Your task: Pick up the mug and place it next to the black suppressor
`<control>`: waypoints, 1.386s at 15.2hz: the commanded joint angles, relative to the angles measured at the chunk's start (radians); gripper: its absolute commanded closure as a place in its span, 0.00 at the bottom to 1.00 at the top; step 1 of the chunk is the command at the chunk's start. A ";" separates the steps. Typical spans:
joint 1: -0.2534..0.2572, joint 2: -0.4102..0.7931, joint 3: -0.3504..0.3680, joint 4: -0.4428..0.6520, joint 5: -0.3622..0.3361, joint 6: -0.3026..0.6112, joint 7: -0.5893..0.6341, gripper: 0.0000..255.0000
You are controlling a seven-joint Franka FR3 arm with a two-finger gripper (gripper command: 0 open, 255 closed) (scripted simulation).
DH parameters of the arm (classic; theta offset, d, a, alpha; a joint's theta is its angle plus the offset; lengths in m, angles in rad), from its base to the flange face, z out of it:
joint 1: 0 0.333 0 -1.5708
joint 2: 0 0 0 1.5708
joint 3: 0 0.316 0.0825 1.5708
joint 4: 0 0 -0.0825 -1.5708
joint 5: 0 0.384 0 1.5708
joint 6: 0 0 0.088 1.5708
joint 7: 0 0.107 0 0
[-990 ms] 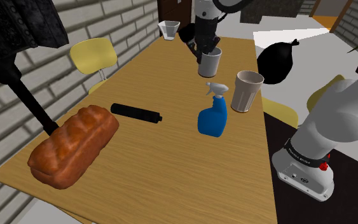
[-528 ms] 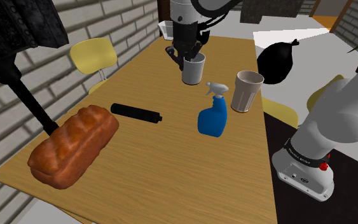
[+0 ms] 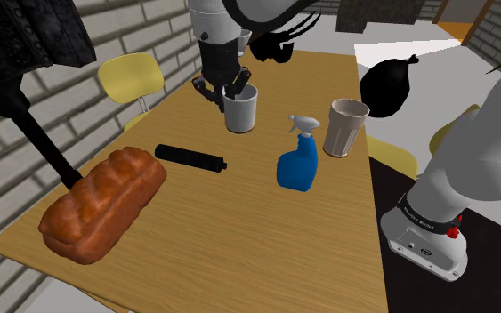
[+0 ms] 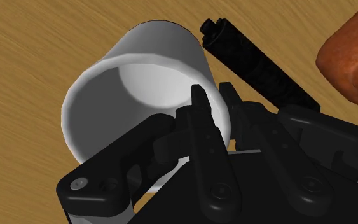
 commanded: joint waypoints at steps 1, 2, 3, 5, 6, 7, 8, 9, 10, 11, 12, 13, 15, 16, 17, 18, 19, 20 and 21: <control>0.022 0.063 0.026 0.071 -0.029 -0.023 0.054 1.00; 0.035 0.095 0.037 0.108 -0.046 -0.036 0.081 1.00; 0.050 0.129 0.047 0.146 -0.063 -0.050 0.107 1.00; 0.084 0.199 0.065 0.229 -0.099 -0.081 0.157 1.00; 0.104 0.236 0.071 0.274 -0.117 -0.098 0.180 1.00; 0.125 0.274 0.077 0.321 -0.137 -0.117 0.203 1.00; 0.148 0.313 0.081 0.370 -0.156 -0.137 0.224 1.00; 0.173 0.353 0.084 0.423 -0.176 -0.158 0.244 1.00; 0.201 0.394 0.085 0.478 -0.195 -0.181 0.262 1.00; 0.230 0.437 0.085 0.538 -0.215 -0.206 0.279 1.00; 0.260 0.481 0.084 0.603 -0.234 -0.232 0.293 1.00; 0.300 0.538 0.080 0.687 -0.258 -0.267 0.307 1.00; 0.295 0.532 0.078 0.652 -0.255 -0.238 0.312 1.00; 0.292 0.531 0.078 0.636 -0.255 -0.224 0.315 1.00; 0.289 0.529 0.077 0.620 -0.255 -0.210 0.318 1.00; 0.286 0.528 0.077 0.605 -0.255 -0.196 0.321 1.00; 0.283 0.527 0.077 0.590 -0.255 -0.182 0.323 1.00; 0.280 0.527 0.077 0.575 -0.255 -0.169 0.326 1.00; 0.278 0.527 0.076 0.562 -0.256 -0.156 0.329 1.00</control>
